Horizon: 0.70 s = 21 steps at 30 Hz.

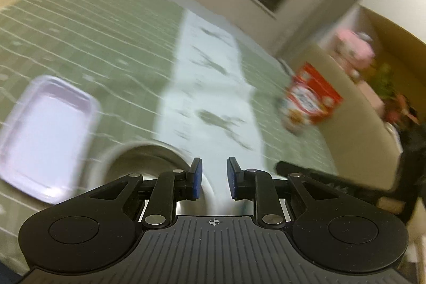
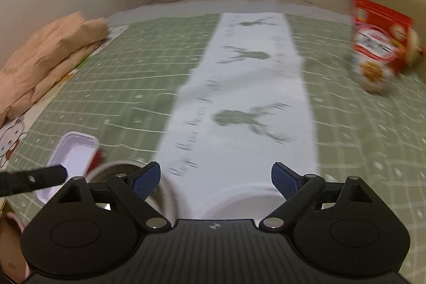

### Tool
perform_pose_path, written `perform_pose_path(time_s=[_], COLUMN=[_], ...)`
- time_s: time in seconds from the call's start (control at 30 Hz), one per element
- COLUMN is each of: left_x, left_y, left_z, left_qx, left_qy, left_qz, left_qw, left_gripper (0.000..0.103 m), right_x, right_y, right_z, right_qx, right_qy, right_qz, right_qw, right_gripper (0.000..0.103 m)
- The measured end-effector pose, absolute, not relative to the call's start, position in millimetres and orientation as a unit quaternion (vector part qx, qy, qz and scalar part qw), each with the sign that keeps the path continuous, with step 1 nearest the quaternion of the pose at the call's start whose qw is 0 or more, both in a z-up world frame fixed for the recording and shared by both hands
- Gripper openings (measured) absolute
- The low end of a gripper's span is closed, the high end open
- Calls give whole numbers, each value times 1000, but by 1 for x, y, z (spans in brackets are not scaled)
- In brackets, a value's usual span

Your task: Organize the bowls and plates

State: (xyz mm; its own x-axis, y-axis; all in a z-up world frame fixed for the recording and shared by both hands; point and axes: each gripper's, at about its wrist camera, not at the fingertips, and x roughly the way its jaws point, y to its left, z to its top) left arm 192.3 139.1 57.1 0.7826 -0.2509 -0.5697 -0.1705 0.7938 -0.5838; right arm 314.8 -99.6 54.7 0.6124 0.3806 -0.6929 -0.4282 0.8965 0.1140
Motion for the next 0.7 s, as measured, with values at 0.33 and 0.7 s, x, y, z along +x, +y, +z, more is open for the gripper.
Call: perform_pose_path(time_s=[0.33, 0.7], left_x=[232, 246], left_y=[66, 29], left_z=[55, 54], left_qx=[-282, -255], left_qy=[380, 390], left_qz=[-57, -69], left_qw=[879, 882], left_gripper=[22, 22], right_x=[320, 313], right_y=[-205, -231], right_z=[9, -23], right_qx=[69, 86], right_qy=[394, 393], right_qz=[183, 209], right_qw=[898, 891], right_gripper=[91, 91])
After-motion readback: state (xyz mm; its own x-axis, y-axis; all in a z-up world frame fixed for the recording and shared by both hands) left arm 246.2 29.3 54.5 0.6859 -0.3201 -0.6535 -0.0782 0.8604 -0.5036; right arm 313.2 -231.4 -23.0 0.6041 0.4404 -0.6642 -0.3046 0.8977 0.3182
